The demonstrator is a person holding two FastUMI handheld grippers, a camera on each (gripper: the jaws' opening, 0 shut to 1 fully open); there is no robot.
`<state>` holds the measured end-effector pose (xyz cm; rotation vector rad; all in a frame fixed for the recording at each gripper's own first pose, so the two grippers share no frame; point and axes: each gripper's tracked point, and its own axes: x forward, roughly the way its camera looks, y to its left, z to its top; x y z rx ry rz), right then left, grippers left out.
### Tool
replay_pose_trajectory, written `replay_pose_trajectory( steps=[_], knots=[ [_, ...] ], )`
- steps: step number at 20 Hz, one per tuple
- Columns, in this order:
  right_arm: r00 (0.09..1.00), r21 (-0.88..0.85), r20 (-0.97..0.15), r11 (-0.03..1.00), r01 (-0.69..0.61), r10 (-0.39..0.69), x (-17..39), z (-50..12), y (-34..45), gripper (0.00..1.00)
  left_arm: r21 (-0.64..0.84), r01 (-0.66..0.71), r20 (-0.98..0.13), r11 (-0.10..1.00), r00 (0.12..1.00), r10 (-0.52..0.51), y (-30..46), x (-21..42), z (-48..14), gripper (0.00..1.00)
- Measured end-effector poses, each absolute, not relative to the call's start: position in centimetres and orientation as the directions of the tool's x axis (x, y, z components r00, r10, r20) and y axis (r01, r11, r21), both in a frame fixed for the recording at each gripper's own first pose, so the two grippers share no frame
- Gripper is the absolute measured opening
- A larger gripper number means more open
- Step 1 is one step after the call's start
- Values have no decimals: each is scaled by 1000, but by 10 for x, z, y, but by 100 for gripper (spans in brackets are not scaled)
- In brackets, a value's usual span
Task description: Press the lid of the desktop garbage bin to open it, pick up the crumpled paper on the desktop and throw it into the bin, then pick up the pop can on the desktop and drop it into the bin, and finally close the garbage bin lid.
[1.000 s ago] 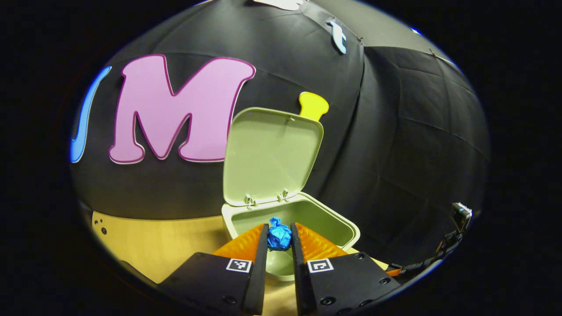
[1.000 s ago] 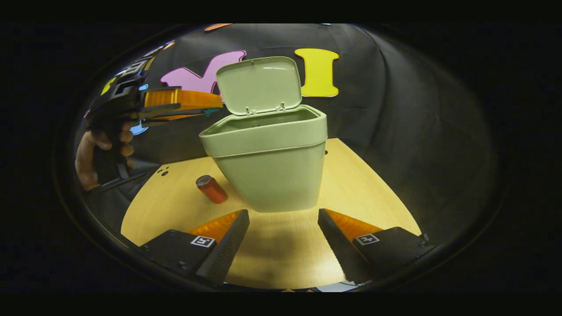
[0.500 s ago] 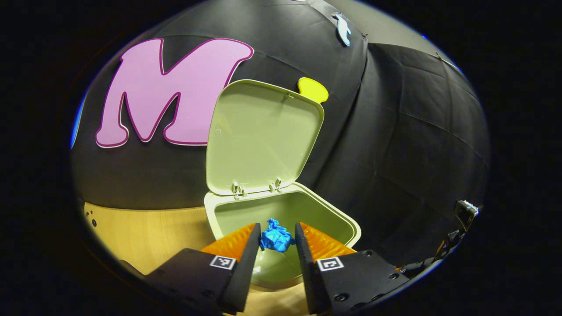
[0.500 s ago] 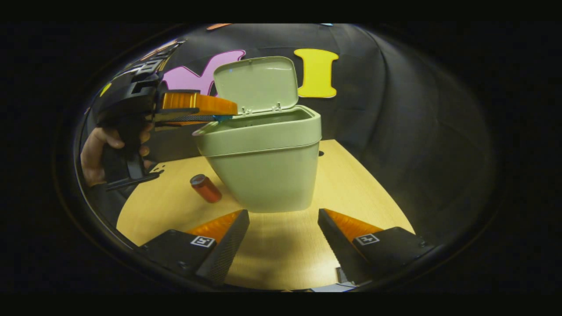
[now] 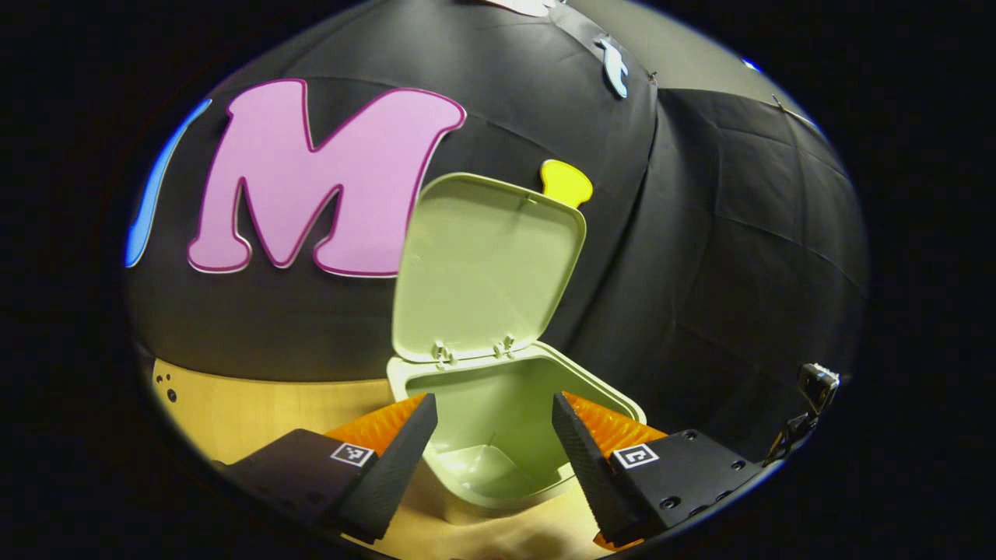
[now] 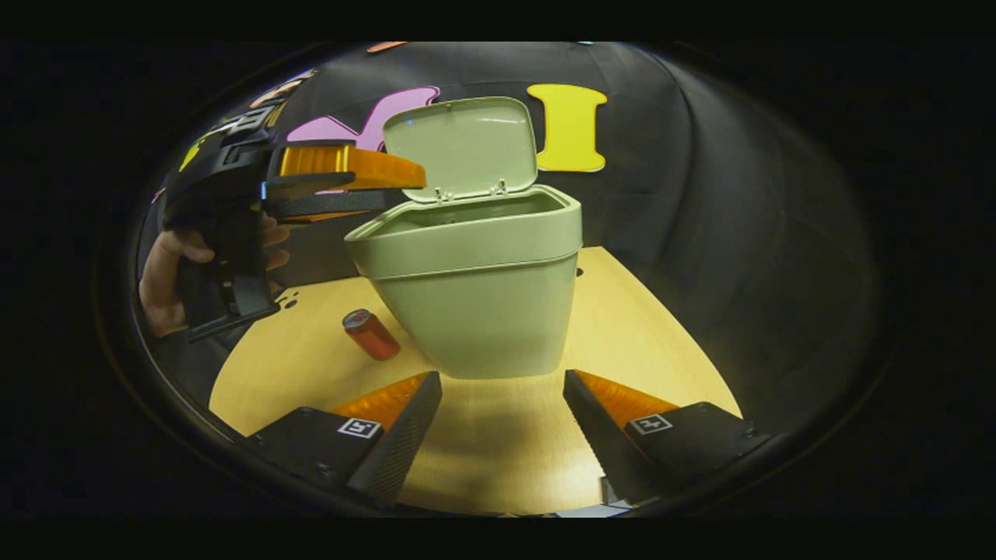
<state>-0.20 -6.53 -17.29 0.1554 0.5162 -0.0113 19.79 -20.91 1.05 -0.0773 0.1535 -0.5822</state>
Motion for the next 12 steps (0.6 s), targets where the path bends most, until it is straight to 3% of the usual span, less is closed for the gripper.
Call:
replay_pose_trajectory(
  steps=[5,12],
  knots=[
    [859,159,-504,987,-5,85,3,-178,-43,99,-66,422,-64,904,903,-426,-139,183,15,95],
    [868,118,-462,983,-143,181,8,-175,-7,99,-56,197,-77,979,977,-201,-25,138,-12,96]
  ],
)
